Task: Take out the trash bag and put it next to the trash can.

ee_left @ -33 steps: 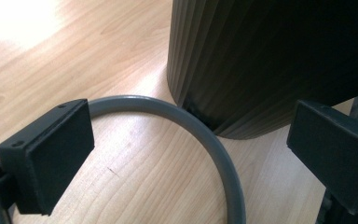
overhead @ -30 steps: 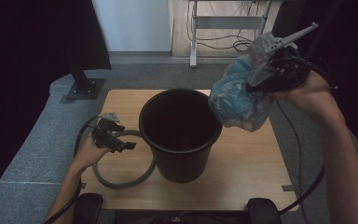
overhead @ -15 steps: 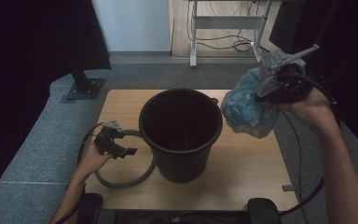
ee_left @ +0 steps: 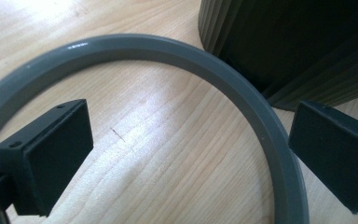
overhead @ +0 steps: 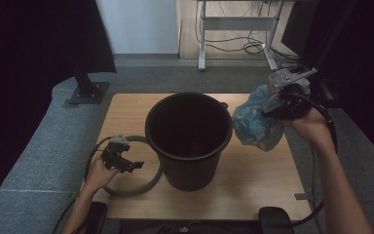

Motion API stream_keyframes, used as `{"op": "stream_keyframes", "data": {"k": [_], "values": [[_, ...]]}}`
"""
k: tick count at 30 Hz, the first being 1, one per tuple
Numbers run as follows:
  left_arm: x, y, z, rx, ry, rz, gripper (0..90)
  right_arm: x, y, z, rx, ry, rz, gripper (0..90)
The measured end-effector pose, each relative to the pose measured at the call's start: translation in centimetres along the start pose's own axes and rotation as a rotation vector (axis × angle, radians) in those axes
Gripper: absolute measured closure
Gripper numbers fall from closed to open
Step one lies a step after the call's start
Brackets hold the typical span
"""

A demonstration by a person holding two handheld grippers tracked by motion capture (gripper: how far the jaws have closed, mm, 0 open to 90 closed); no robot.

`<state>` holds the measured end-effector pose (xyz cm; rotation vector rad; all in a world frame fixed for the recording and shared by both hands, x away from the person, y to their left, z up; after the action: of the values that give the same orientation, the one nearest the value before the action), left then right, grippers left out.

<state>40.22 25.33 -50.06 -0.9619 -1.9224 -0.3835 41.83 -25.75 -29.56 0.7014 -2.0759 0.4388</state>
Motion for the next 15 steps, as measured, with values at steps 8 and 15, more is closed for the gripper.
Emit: {"op": "stream_keyframes", "data": {"k": [8,15], "values": [[-1.4,0.1,1.2,0.021,0.008,-0.013,0.0,-4.2,-0.4,1.1,-0.028,0.019,0.010,72.9],[-2.1,0.1,2.1,0.039,0.001,-0.018,0.0,-7.9,-0.9,2.2,-0.061,0.034,0.019,72.5]]}}
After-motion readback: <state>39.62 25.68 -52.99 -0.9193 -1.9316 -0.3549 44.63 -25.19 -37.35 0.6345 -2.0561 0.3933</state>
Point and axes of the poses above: each handheld gripper's, and its own axes: x roughly backward along the jaws, z roughly out of its underside, y roughly to its left, the point moved 3 cm from there along -x, roughly forward along the jaws, and after that the axes turned 8 degrees about y, right-handed, at the moved point
